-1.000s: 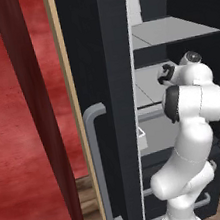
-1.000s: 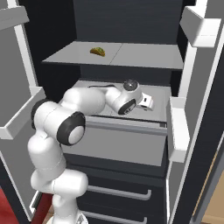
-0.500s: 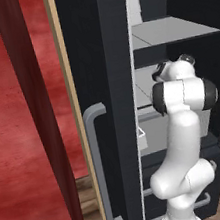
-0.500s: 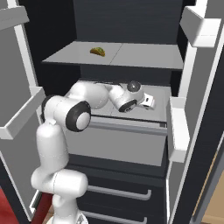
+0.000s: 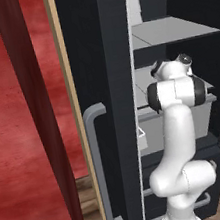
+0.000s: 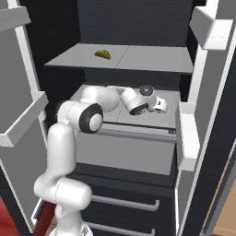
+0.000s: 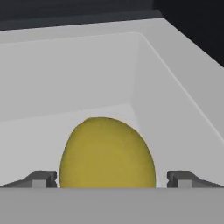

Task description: Move the tacos and lemon from the second highest shelf to the top shelf to make space. Then, place the pitcher from the counter on the cleared second highest shelf.

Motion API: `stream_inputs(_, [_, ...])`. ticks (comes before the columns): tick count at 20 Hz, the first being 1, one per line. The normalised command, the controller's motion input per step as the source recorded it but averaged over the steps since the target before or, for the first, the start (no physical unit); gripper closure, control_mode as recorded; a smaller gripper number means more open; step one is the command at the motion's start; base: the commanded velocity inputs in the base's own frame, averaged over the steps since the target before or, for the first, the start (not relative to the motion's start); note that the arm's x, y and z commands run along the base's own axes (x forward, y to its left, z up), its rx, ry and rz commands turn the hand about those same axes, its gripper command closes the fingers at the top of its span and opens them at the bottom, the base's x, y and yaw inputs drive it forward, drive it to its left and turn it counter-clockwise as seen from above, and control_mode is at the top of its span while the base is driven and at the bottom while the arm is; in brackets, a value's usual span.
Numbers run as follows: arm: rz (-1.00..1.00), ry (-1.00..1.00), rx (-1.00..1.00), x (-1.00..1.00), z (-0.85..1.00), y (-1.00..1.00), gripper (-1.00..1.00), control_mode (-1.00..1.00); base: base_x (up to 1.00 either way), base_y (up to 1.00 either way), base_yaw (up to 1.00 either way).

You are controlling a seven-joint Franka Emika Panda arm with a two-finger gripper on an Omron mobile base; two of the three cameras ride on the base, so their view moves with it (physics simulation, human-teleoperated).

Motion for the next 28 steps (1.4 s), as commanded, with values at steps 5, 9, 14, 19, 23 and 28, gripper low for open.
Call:
stream_inputs(5, [0.01,0.0,0.0,0.41,-0.15,-0.04,-1.0,-1.0,0.0,0.0,0.0])
stream_inputs(9, [0.03,0.0,0.0,0.11,-0.41,0.0,1.0,-1.0,0.0,0.0,0.0])
stream_inputs(14, [0.03,0.04,-0.07,-0.15,-0.91,0.31,1.0,-1.0,0.0,0.0,0.0])
stream_inputs(19, [0.02,0.01,-0.11,-0.25,-0.89,0.51,1.0,-1.0,0.0,0.0,0.0])
stream_inputs(23, [0.0,-0.03,-0.08,-0.87,-0.69,0.32,1.0,-1.0,0.0,0.0,0.0])
stream_inputs(28, [0.0,0.0,0.0,-1.0,-0.05,0.22,1.0,-1.0,0.0,0.0,0.0])
